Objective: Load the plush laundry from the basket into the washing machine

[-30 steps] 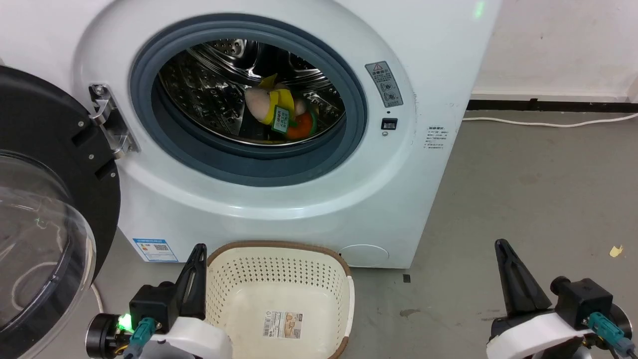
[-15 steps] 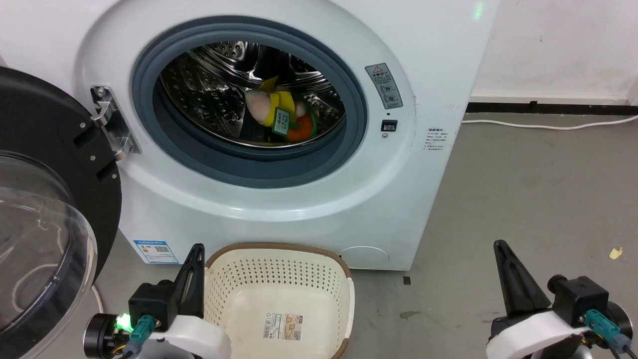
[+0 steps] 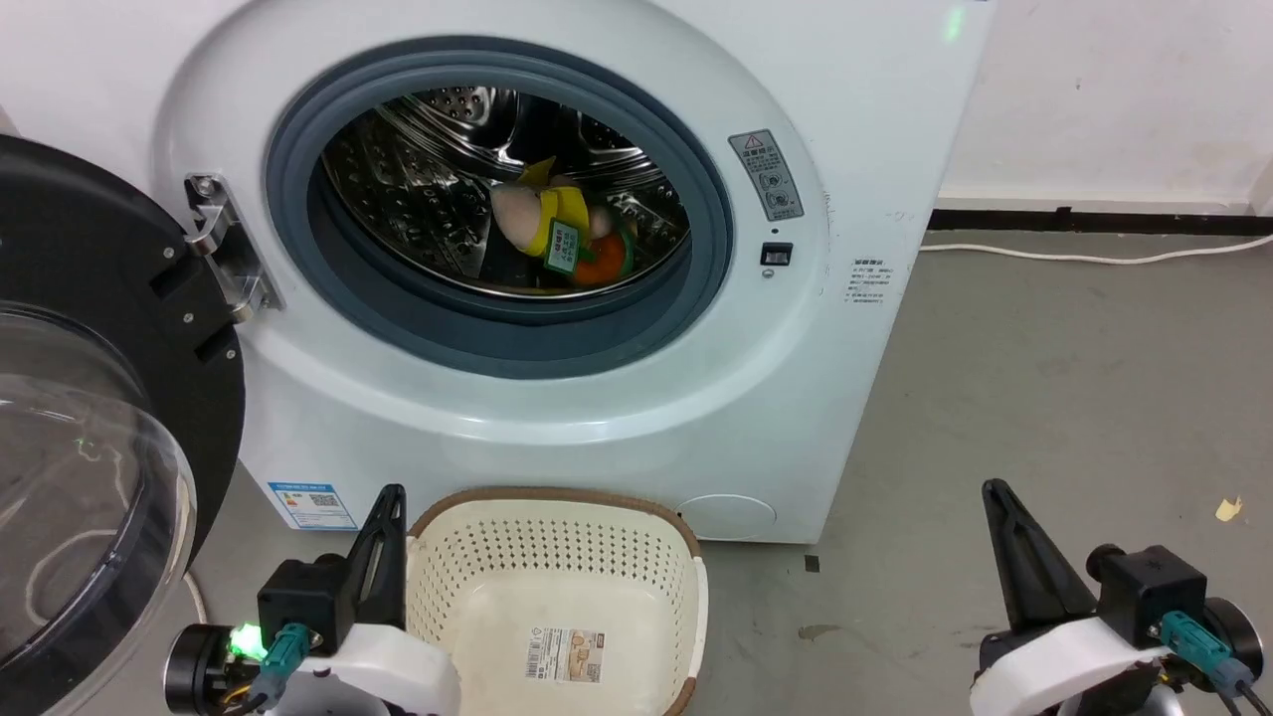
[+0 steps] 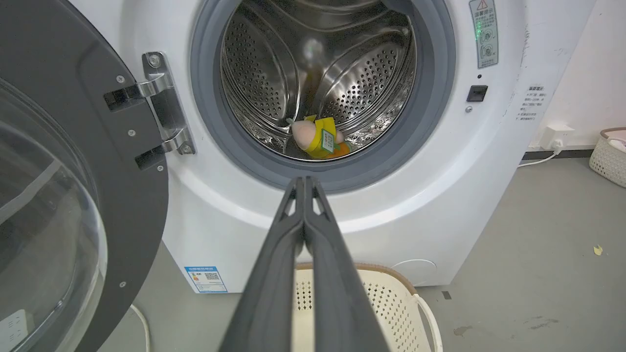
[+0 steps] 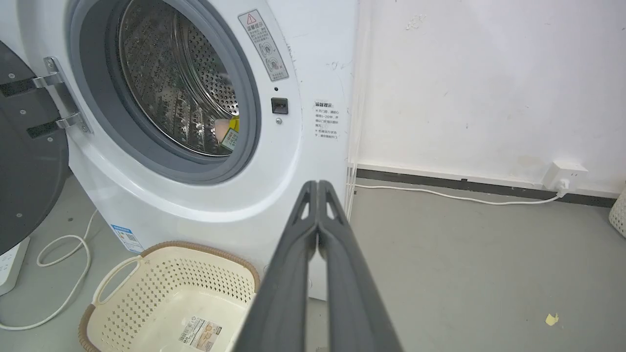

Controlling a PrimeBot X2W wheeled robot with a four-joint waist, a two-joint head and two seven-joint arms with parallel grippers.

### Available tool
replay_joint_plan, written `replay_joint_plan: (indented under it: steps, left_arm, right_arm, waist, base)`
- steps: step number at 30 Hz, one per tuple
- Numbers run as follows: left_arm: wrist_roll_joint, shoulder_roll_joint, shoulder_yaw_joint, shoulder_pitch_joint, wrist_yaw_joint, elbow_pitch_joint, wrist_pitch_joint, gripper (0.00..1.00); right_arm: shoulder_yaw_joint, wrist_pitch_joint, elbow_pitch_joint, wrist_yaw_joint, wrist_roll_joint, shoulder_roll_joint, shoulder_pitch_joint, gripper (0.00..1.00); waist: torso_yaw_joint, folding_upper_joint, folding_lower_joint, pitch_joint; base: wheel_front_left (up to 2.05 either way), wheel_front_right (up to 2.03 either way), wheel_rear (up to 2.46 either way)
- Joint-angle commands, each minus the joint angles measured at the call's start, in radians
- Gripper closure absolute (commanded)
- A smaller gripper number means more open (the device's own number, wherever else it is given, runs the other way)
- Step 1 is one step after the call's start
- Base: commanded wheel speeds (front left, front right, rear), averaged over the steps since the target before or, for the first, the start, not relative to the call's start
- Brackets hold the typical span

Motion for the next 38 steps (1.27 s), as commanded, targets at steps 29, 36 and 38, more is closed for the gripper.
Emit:
replay_joint_plan:
  steps: [29, 36, 38]
  left_arm:
    - [0.057, -0.039, 0.048, 0.019, -0.022, -0.037, 0.064, 1.00]
    - [0.069, -0.047, 0.058, 0.021, -0.026, -0.044, 0.078, 1.00]
    - [0.073, -0.050, 0.061, 0.021, -0.027, -0.046, 0.082, 1.00]
  right_arm:
    - [-0.004, 0.065, -0.028, -0.001, -0.048, 0.000, 0.007, 1.00]
    - [-0.005, 0.079, -0.033, -0.001, -0.058, 0.000, 0.008, 1.00]
    - [-0.005, 0.084, -0.035, -0.001, -0.061, 0.000, 0.008, 1.00]
  waist:
    - [0.002, 0.0000, -0.0001, -0.014]
    - [0.002, 0.0000, -0.0001, -0.017]
    - [0.002, 0.0000, -0.0001, -0.018]
  base:
    - [0.00, 0.00, 0.00]
    - [0.00, 0.00, 0.00]
    - [0.00, 0.00, 0.00]
